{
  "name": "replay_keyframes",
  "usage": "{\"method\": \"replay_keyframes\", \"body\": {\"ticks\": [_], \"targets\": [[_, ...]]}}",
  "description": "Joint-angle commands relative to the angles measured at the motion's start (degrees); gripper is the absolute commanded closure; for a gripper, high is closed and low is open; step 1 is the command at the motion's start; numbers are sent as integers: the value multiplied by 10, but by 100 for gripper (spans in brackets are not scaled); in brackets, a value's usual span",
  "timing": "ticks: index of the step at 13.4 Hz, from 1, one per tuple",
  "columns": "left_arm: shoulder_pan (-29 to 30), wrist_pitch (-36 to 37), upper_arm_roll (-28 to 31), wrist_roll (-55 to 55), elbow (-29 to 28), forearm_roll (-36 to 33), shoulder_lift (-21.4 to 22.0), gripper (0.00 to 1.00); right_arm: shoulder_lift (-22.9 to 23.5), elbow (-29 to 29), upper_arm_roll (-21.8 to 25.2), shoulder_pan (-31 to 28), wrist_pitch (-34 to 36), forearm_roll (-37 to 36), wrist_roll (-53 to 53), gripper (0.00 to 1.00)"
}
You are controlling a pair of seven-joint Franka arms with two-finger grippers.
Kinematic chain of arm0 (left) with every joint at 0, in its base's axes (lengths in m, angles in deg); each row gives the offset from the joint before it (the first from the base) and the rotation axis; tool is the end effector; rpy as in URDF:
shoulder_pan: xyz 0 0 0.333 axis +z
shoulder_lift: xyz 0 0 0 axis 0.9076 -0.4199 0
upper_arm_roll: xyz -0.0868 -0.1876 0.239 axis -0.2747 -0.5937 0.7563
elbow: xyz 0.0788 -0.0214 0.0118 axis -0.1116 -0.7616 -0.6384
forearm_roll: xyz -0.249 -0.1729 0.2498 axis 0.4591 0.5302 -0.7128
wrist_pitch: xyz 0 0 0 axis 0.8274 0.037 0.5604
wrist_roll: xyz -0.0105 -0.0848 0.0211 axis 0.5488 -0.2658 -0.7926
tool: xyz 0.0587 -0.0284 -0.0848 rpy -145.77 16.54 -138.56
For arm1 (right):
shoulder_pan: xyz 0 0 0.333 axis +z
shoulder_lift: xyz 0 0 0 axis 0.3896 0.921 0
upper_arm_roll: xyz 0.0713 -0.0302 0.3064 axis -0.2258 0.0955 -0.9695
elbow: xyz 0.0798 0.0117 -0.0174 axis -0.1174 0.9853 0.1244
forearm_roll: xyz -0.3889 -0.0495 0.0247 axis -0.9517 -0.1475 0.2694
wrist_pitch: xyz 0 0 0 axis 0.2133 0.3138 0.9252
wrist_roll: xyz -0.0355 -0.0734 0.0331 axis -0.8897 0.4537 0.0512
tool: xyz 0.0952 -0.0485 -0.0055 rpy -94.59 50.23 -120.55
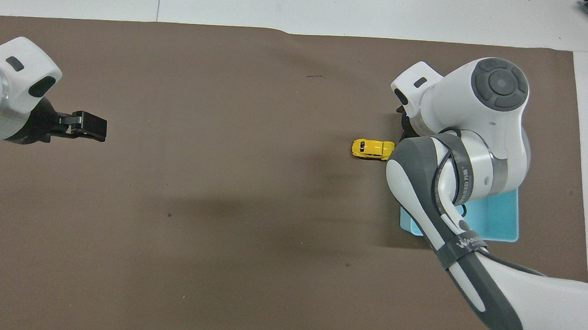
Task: Wind up and store yellow beetle car
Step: 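Lower the right gripper onto the car while the left gripper withdraws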
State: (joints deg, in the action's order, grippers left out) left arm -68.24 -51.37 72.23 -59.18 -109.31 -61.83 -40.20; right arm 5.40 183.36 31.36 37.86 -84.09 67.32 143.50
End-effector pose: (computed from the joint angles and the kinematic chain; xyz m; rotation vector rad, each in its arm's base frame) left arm 0.5556 -0.0798 0.5792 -3.1373 0.0036 -0.0468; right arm 0.6414 0.1623 0.4075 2.2918 2.0919 0.1288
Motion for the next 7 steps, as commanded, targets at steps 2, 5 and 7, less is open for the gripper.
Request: {"method": "replay_keyframes", "body": {"ticks": [2,5,7], "targets": [[8,71,3,48,44,3,22,0,20,23,-1,0,-42,7,16,0],[8,109,3,50,77,3,22,0,32,49,-1,11,-84,7,14,0],[10,123,4,50,95,3,22,0,39,57,-1,18,-103,7,10,0]]}}
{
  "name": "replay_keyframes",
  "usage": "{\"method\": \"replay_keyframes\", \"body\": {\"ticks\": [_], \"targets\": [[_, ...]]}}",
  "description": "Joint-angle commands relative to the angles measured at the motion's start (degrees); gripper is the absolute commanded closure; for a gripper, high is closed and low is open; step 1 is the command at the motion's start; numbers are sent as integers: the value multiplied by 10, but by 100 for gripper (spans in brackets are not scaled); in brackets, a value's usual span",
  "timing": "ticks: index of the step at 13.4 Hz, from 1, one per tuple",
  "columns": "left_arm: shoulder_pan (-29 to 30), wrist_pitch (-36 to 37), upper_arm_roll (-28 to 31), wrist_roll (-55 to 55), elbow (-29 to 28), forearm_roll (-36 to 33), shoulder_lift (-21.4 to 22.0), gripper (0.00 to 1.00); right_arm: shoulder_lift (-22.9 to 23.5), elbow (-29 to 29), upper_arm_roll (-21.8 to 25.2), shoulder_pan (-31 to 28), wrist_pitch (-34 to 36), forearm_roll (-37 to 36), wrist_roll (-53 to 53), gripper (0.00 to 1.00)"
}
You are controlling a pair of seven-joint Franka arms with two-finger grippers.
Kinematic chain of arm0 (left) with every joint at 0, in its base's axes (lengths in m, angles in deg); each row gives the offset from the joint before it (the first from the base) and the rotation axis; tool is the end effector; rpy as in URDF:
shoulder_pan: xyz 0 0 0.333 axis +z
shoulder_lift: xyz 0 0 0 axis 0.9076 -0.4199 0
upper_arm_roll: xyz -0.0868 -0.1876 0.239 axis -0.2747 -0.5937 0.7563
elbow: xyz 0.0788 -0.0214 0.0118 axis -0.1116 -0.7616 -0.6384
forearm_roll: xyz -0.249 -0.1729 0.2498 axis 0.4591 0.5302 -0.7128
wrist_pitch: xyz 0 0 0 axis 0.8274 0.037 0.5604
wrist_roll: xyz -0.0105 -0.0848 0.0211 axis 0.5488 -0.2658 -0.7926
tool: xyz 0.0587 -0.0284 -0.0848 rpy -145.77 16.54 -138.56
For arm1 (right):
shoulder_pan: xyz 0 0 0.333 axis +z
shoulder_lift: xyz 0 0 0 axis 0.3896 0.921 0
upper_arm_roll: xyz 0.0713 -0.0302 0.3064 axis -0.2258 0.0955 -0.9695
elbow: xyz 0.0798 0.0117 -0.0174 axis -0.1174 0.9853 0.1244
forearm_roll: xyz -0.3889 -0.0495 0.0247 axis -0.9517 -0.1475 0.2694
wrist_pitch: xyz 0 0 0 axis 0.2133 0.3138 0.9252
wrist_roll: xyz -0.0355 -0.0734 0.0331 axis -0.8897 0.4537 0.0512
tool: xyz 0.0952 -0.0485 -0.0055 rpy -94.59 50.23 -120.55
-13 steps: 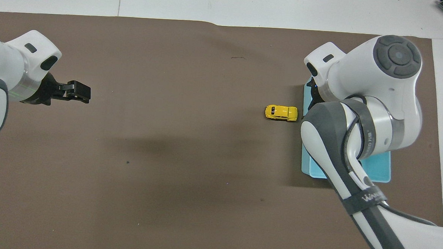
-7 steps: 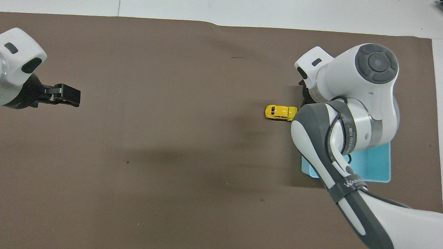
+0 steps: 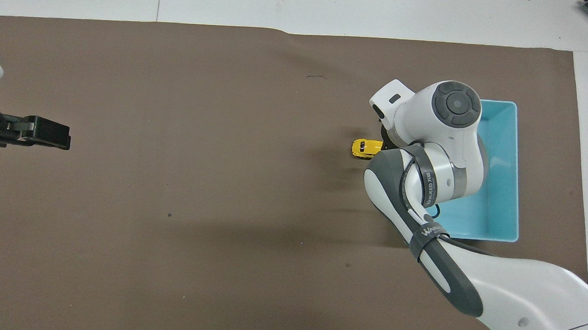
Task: Wind up and store yellow beetle car
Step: 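Lower the right gripper onto the car while the left gripper withdraws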
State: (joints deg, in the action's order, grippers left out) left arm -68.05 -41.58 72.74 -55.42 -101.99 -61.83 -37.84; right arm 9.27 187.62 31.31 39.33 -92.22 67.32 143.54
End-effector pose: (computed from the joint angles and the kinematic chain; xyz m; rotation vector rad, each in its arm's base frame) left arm 0.5321 -0.0707 0.6473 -3.1316 0.0853 -0.0438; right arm 0.6373 0.1789 0.3416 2.2643 2.1210 0.1282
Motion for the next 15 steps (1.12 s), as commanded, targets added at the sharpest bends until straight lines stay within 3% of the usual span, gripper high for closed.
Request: {"method": "replay_keyframes", "body": {"ticks": [1,6,12,15], "targets": [[17,21,-3,14,18,7,-1,0,1,24,0,7,-29,8,8,0],[30,15,1,35,-38,8,32,0,9,50,0,17,-67,9,7,0],[28,14,0,33,-26,8,27,0,9,64,1,10,-83,5,23,0],[23,13,-4,36,-26,8,27,0,9,63,1,10,-84,5,19,9]]}}
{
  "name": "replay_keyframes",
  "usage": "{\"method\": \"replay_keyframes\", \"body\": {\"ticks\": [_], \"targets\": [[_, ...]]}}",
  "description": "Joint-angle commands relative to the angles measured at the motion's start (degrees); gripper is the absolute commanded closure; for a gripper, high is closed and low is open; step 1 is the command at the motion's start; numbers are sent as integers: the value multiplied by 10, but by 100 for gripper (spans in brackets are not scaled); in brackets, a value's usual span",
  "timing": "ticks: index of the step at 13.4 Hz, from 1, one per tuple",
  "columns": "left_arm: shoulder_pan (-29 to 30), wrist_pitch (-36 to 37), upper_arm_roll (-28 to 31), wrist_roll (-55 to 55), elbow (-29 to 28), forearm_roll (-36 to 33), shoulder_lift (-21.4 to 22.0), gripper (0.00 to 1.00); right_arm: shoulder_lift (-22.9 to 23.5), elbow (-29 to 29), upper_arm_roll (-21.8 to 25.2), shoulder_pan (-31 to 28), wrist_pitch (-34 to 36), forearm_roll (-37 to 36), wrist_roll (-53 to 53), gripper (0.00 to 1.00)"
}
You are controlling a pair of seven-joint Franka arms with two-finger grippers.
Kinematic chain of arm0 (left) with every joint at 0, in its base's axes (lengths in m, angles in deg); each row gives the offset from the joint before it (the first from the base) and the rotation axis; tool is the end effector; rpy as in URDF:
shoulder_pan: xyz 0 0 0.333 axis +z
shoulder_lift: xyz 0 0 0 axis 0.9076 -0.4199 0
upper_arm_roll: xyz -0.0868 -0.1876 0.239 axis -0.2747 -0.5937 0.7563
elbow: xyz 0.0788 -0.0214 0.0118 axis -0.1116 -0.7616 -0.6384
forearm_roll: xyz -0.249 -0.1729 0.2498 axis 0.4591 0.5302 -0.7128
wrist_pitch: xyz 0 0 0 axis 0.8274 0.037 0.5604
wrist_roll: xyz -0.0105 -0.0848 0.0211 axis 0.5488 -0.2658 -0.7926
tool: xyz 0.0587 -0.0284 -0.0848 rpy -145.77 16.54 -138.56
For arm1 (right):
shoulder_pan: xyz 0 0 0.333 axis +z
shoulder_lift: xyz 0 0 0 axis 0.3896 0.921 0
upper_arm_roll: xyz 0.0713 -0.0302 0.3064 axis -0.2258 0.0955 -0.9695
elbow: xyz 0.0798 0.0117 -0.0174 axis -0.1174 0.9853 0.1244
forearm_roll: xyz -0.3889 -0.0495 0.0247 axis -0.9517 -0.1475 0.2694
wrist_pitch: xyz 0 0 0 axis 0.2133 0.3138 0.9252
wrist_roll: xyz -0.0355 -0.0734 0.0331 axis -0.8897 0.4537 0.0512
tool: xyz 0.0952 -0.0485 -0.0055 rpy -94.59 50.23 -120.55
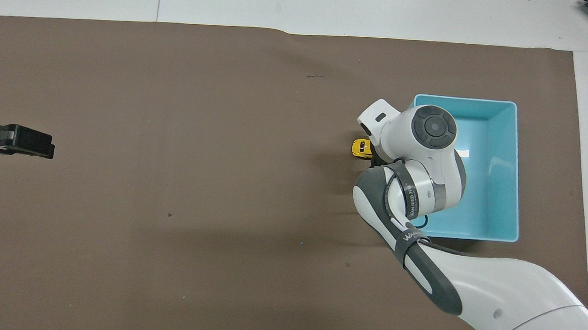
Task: Wind up and store yellow beetle car
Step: 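Grasp the yellow car beside the bin with the right gripper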
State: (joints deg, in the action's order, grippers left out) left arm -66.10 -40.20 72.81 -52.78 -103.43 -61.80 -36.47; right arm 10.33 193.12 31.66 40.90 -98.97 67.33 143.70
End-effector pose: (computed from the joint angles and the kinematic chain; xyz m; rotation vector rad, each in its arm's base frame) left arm 0.5240 -0.0515 0.6460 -3.1274 0.1018 -0.0037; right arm 0.6195 0.1881 0.2977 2.2362 2.1445 0.1306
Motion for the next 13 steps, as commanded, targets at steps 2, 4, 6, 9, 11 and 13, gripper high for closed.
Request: {"method": "replay_keyframes", "body": {"ticks": [2,4,6,9,11,13], "targets": [[7,0,-4,5,0,32,5,0,-2,8,-3,-5,-16,5,15,21],[25,21,-6,4,32,53,-2,0,-2,9,-3,-5,-18,5,15,47],[31,31,-9,8,30,53,0,0,-2,8,-3,-1,-19,3,16,67],[28,29,-4,7,15,53,5,0,-2,6,-3,3,-18,1,15,92],[28,32,-3,9,15,50,5,0,-1,-3,-3,3,-12,-1,17,92],[25,33,-3,9,10,48,4,0,-3,-17,-3,6,2,0,12,93]]}}
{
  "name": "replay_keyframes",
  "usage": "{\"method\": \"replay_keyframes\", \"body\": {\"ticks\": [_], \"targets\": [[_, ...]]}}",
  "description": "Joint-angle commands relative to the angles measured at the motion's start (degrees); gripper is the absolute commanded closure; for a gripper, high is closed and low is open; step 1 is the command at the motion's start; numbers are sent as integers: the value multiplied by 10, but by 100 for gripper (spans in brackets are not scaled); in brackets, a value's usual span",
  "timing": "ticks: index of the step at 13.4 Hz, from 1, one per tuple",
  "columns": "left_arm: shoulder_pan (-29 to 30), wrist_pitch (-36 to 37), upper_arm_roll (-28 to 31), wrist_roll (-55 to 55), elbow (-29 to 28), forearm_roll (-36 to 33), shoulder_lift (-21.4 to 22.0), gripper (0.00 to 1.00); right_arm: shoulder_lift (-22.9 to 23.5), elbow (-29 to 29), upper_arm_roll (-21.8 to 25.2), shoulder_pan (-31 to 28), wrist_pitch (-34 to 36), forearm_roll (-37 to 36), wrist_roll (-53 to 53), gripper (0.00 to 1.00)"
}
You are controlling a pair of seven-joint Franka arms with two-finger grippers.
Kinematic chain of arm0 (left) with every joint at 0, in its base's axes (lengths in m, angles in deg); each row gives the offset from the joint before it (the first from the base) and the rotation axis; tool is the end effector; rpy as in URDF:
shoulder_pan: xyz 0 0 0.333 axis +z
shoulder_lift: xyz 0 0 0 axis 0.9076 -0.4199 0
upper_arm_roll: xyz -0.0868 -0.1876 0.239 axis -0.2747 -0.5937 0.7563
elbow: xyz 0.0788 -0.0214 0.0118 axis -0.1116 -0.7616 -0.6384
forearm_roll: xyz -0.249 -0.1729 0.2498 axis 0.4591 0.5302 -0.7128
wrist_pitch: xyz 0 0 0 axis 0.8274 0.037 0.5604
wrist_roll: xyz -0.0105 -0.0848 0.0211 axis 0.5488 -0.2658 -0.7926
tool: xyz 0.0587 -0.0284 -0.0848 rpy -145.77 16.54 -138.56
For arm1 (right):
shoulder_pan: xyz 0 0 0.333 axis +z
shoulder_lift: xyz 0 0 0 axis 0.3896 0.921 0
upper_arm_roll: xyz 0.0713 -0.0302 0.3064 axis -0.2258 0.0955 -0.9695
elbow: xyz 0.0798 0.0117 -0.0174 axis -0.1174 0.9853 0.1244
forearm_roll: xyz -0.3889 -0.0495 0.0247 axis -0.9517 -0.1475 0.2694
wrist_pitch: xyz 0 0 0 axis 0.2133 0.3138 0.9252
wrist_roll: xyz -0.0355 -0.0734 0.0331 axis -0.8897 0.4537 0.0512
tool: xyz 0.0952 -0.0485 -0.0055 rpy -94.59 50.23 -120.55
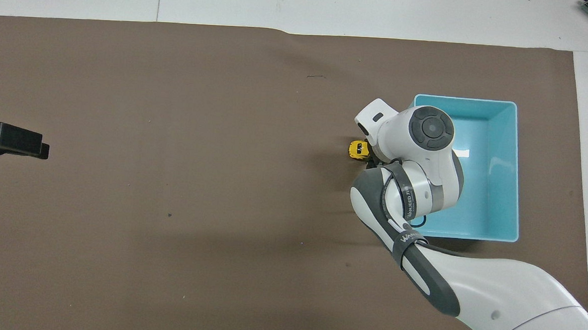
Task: Wind up and store yellow beetle car
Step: 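Grasp the yellow car beside the bin with the right gripper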
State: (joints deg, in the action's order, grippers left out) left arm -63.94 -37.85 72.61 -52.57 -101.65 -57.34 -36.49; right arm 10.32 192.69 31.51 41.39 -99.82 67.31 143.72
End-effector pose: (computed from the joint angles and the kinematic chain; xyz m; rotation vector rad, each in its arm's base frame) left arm 0.5207 -0.0422 0.6569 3.0767 -0.0619 -0.0179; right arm 0.6209 0.1960 0.3026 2.2163 2.1500 0.1621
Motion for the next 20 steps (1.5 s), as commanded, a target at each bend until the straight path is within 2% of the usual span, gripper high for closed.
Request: {"method": "replay_keyframes", "body": {"ticks": [1,10,16,20], "targets": [[3,10,-2,6,-8,2,5,0,-2,-28,-1,0,27,0,8,93],[3,7,-6,7,-8,-15,5,0,-25,-124,-3,-1,168,10,-16,94],[18,10,-1,4,-4,-13,4,0,-77,-118,3,-11,233,2,-7,94],[18,10,-1,4,-4,-13,4,0,-95,-94,4,-61,256,1,66,94]]}}
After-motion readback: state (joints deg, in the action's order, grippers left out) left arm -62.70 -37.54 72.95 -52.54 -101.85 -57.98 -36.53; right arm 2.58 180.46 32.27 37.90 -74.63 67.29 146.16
